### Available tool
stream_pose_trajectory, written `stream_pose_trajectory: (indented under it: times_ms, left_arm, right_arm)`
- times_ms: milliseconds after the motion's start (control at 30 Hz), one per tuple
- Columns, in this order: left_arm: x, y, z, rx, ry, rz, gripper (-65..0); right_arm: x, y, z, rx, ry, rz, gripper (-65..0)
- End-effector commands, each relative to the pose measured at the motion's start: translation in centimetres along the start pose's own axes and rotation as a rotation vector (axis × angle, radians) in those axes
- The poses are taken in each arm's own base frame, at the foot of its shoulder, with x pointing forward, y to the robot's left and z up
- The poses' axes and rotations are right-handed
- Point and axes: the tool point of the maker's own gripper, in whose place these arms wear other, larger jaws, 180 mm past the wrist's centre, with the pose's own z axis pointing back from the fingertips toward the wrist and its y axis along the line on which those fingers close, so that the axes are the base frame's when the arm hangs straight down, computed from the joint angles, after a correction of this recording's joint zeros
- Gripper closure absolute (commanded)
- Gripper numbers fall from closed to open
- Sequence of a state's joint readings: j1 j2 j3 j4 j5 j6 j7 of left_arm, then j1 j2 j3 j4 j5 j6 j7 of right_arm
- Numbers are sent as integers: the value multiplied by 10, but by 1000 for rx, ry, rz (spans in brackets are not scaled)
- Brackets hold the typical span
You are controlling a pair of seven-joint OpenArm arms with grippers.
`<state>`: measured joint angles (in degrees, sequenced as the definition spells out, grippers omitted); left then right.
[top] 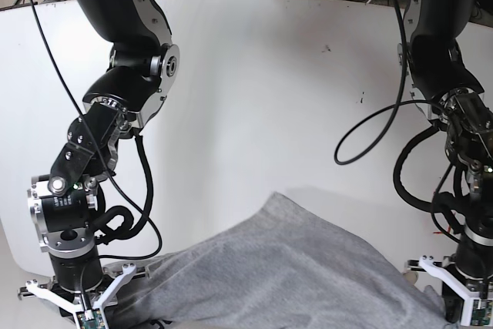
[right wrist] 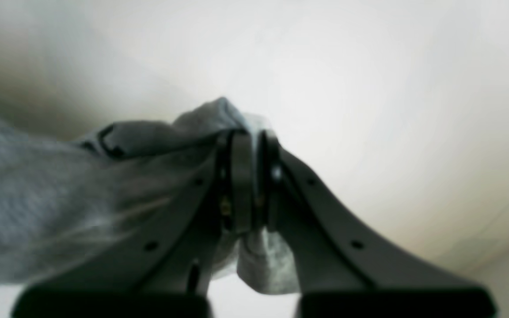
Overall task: Layout the t-shirt on the table in an organized manner, then fold the t-shirt properly
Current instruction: 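Lift the shirt with both grippers and spread it apart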
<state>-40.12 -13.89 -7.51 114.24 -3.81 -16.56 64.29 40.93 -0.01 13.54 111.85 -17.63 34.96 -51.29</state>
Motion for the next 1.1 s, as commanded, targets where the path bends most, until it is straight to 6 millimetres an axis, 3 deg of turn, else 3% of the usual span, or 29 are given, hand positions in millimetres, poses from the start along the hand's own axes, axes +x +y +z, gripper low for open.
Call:
stream_pose_trajectory:
  times_ms: [0,200,400,533,700,867,1067]
  left_arm:
    - [8,16,4,42,-13,14,0]
    - [-30,33,9,83,85,56,0]
    - [-99,26,21,35,245,-33,0]
    - [-157,25,40,29,382,-33,0]
    - [-212,14,66,-19,522,-69,0]
    - [-260,1,98,-98,654,-144,0]
    - [-302,-10,134,-161,781,-185,0]
  right_arm:
    - [3,-21,5,-53,-18,-32,-6]
    - [-46,-20,16,-62,89,-59,-6]
    - [-107,17,38,29,227,-10,-5]
    - [-156,55,61,113,343,-44,-5]
    - [-205,85,93,172,465,-108,-3]
    - [-242,109,127,224,551,-126,-3]
    - [-269,134,164,306,615,-186,-3]
